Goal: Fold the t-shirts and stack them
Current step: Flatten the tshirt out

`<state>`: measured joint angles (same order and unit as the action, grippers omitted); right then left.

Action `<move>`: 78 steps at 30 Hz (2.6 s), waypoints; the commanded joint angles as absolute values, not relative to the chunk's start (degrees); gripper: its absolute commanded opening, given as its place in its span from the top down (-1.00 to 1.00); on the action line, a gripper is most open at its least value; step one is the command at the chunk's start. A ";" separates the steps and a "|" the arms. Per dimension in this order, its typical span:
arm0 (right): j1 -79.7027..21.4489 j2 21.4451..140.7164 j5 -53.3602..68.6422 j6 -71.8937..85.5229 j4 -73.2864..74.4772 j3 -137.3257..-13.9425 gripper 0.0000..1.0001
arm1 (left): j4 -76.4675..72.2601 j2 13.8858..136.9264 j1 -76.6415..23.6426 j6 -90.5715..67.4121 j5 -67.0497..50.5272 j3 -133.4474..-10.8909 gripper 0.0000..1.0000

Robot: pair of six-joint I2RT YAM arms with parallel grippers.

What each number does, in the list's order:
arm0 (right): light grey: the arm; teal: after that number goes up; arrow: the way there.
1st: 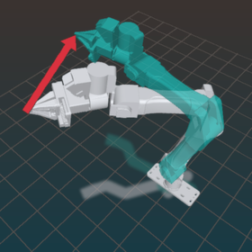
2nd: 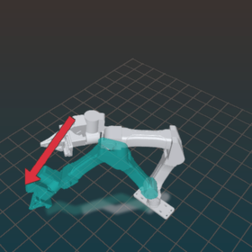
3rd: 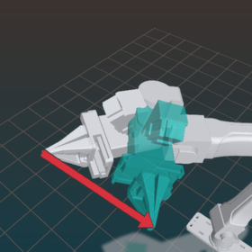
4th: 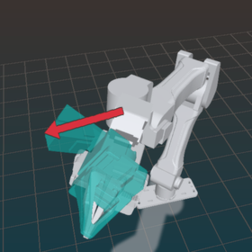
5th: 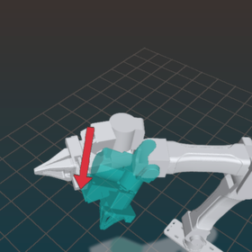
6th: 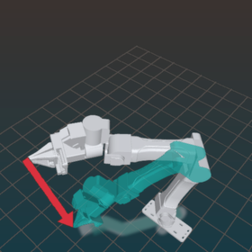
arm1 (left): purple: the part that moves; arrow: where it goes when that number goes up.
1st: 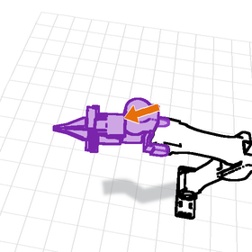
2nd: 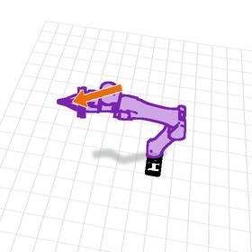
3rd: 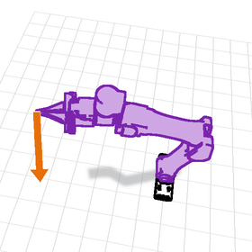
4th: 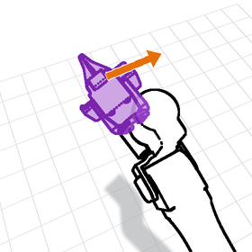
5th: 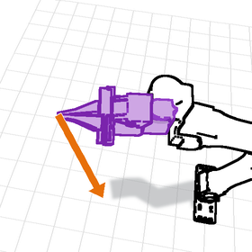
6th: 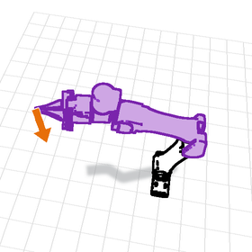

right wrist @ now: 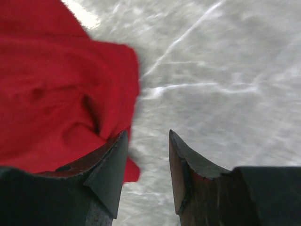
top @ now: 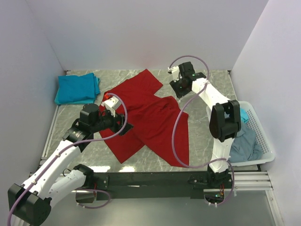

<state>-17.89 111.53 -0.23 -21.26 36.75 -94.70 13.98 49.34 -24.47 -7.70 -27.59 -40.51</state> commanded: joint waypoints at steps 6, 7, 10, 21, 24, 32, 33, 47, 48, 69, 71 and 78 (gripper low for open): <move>-13.01 125.15 18.81 -17.93 48.60 -106.43 0.03 | 11.78 48.69 -24.96 -6.59 -27.95 -40.60 -0.59; -12.92 125.77 18.98 -17.76 48.86 -106.87 0.02 | 11.78 48.95 -24.96 -6.50 -27.95 -40.78 -0.58; -13.01 128.66 19.16 -17.40 50.18 -108.19 0.03 | 11.87 49.39 -24.96 -6.50 -28.21 -40.87 -0.58; -12.31 125.52 19.17 -17.40 50.63 -114.51 1.00 | 11.95 49.92 -24.96 -6.33 -28.21 -40.96 -0.58; -12.13 122.18 18.37 -17.23 49.75 -116.45 1.00 | 11.95 49.75 -24.96 -6.42 -27.95 -40.96 -0.57; -12.22 123.92 20.30 -17.14 50.80 -113.91 0.00 | 11.95 49.31 -24.96 -6.50 -27.86 -40.87 -0.58; -12.13 124.71 20.30 -17.23 51.50 -113.82 0.00 | 11.95 49.13 -24.96 -6.42 -27.86 -40.78 -0.58; -14.68 130.78 19.43 -17.84 52.38 -110.74 0.26 | 12.13 49.48 -24.96 -6.42 -27.77 -40.87 -0.58; -14.94 130.52 19.34 -18.02 52.47 -111.26 0.40 | 12.13 49.31 -24.96 -6.42 -27.77 -40.78 -0.58; -25.73 112.87 6.96 -20.82 44.57 -105.58 1.00 | 12.13 48.95 -24.96 -6.33 -27.33 -40.69 -0.57; -28.64 110.23 6.59 -24.16 43.51 -102.41 1.00 | 12.13 48.87 -24.96 -6.33 -27.25 -40.78 -0.57; -44.72 104.76 8.35 -28.39 42.10 -85.97 0.88 | 12.39 47.99 -24.96 -6.15 -26.11 -41.05 -0.57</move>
